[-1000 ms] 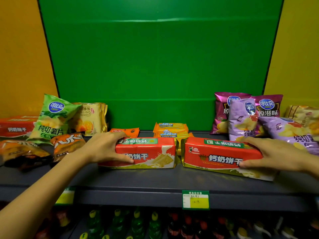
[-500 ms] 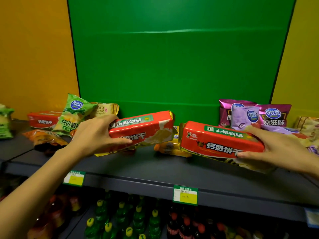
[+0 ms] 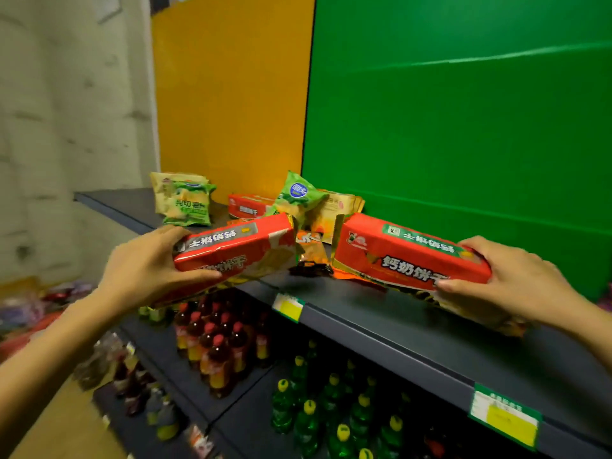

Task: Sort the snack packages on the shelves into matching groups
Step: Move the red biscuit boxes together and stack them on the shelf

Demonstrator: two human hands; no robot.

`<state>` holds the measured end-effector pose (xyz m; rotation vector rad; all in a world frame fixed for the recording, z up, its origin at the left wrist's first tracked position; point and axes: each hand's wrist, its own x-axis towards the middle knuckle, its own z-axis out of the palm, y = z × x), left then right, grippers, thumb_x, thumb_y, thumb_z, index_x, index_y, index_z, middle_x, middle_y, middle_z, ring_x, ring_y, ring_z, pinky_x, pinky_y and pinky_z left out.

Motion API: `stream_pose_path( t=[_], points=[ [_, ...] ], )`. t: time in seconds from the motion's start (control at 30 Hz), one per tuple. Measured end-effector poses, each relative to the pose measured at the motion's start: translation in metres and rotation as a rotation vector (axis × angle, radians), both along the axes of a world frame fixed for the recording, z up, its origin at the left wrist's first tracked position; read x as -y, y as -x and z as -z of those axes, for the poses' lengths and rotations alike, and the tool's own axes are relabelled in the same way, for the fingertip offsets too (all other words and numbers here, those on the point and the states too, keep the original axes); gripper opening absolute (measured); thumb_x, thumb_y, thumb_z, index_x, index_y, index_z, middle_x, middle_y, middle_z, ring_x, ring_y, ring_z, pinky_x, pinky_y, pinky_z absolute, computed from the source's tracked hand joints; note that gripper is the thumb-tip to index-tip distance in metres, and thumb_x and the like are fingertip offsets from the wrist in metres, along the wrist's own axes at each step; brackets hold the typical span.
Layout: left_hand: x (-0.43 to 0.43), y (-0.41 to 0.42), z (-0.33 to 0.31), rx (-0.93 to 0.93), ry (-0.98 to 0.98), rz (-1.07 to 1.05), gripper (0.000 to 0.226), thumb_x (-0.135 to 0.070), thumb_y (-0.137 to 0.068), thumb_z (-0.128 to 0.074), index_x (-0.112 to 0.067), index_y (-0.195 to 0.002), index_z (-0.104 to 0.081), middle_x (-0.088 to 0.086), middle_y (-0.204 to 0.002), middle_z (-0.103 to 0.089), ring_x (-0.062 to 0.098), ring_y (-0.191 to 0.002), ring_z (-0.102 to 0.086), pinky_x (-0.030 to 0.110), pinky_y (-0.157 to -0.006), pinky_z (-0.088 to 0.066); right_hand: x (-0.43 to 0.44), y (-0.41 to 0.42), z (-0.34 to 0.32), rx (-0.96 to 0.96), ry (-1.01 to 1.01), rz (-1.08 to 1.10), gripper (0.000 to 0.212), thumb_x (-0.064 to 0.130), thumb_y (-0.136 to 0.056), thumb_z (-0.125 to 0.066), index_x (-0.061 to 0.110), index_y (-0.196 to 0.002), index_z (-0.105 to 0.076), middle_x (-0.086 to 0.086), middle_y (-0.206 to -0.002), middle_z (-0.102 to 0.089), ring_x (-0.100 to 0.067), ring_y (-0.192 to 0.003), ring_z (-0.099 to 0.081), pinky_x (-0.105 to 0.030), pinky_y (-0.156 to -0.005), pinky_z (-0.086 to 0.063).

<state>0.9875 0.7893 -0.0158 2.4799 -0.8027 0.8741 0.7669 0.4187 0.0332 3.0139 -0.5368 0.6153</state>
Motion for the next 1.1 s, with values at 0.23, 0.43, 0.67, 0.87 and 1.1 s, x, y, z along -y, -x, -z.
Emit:
stream_pose_path(
  t=[0.23,0.43,0.67,0.87,1.1],
  points=[
    [-0.093,-0.061,-0.004,0.025,-0.087,-0.122,0.093,-0.089,-0.045,-0.040,-0.026,-0.110,-0.057,-0.004,-0.102,-0.069,0.018,-0.084,-0.066,0.028,-0.057,-0.045,-0.074,-0.094,-0.005,0.000,-0.018,-0.046,0.084,0.080,-0.051,-0.039,0.035,-0.121,-0.049,0.004,-0.120,-0.064,-0.024,-0.106,-0.061,-0.034,-0.081,-0.047],
    [-0.152,-0.125,-0.017,0.091,-0.141,-0.086,0.107,-0.099,-0.041,-0.024,-0.024,-0.110,-0.059,-0.004,-0.099,-0.068,0.017,-0.079,-0.063,0.022,-0.053,-0.037,-0.137,-0.170,-0.012,0.048,0.020,-0.042,0.089,0.081,-0.054,-0.041,0.033,-0.130,-0.044,-0.002,-0.129,-0.061,-0.029,-0.112,-0.060,-0.039,-0.087,-0.048],
    [-0.177,-0.187,-0.025,0.128,-0.250,0.004,0.101,-0.096,-0.045,-0.029,-0.020,-0.105,-0.058,-0.004,-0.093,-0.068,0.011,-0.068,-0.055,0.018,-0.049,-0.034,-0.179,-0.251,-0.030,0.132,0.048,0.042,0.077,0.072,-0.067,-0.056,0.024,-0.127,-0.047,-0.005,-0.125,-0.062,-0.030,-0.109,-0.060,-0.038,-0.082,-0.046],
    [-0.162,-0.234,-0.029,0.111,-0.236,0.119,0.106,-0.098,-0.043,-0.026,-0.019,-0.107,-0.059,-0.005,-0.096,-0.068,0.008,-0.069,-0.050,0.014,-0.049,-0.030,-0.193,-0.313,-0.047,0.122,0.179,0.071,0.080,0.074,-0.068,-0.053,0.019,-0.125,-0.047,-0.006,-0.119,-0.063,-0.030,-0.104,-0.061,-0.036,-0.077,-0.047],
    [-0.124,-0.288,-0.033,0.082,-0.246,0.267,0.104,-0.094,-0.043,-0.032,-0.020,-0.112,-0.057,-0.005,-0.102,-0.068,0.005,-0.076,-0.049,0.008,-0.057,-0.032,-0.196,-0.391,-0.052,0.045,0.296,0.104,0.078,0.075,-0.067,-0.054,0.017,-0.119,-0.051,-0.008,-0.112,-0.064,-0.029,-0.101,-0.061,-0.034,-0.072,-0.044]
  ],
)
